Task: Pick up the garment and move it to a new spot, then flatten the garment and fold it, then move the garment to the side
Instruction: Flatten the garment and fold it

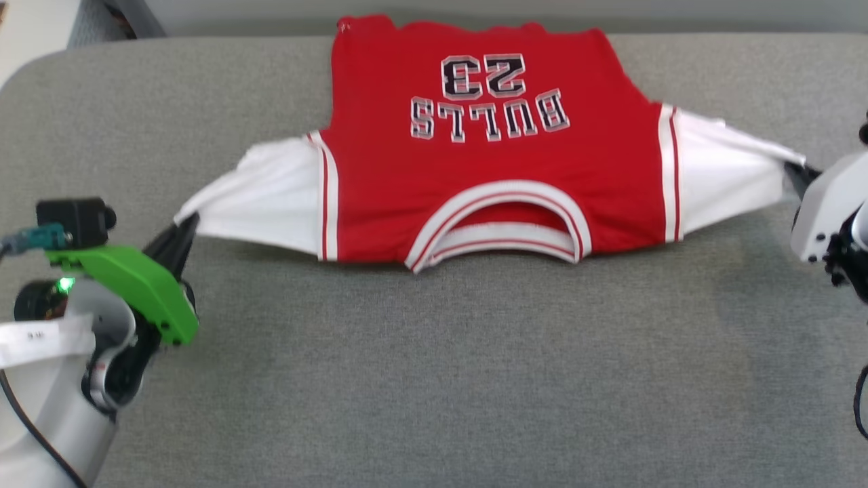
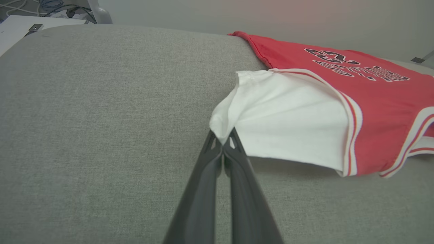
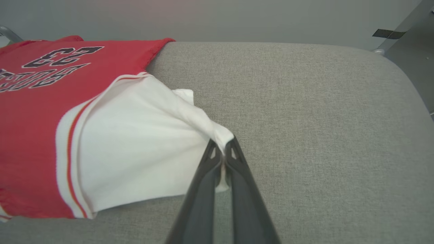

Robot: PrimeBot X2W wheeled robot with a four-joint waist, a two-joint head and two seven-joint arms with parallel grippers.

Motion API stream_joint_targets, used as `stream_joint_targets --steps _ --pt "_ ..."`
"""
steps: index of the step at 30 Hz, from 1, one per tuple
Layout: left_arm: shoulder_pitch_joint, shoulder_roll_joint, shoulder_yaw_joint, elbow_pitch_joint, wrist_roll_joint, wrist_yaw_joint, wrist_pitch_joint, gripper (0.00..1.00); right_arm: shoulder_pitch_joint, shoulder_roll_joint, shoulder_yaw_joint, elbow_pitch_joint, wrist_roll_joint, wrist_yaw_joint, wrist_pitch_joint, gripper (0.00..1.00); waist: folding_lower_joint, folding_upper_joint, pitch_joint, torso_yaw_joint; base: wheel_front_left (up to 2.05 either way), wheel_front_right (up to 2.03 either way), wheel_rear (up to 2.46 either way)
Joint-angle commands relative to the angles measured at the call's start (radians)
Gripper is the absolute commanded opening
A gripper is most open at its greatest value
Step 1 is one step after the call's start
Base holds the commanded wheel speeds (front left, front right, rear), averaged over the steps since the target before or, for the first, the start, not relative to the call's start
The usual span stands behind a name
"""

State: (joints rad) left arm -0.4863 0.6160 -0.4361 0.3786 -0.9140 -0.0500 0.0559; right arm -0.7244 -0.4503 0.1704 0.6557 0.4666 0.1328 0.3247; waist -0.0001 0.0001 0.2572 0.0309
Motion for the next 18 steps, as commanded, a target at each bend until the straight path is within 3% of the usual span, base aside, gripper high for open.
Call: stream_joint_targets --steps 1,8,18 --pt "0.046 0.029 0.005 -0.015 -0.010 0.019 0.014 0.00 0.036 -0.026 0.000 -0.015 0.011 -0.002 0.017 0.00 0.0001 -0.0001 -0.072 -0.004 0.00 0.00 0.00" --pt "0.224 0.082 -0.001 -0.159 -0.063 0.076 0.093 0.00 0.194 -0.059 -0.017 -0.121 0.060 -0.002 0.124 0.00 0.0001 -0.0001 -0.147 -0.012 0.00 0.00 0.00" --pt "0.435 0.112 -0.015 -0.333 -0.150 0.151 0.179 0.00 0.453 -0.087 -0.088 -0.298 0.118 -0.002 0.341 0.00 0.0001 -0.0001 -0.221 -0.016 0.00 0.00 0.00"
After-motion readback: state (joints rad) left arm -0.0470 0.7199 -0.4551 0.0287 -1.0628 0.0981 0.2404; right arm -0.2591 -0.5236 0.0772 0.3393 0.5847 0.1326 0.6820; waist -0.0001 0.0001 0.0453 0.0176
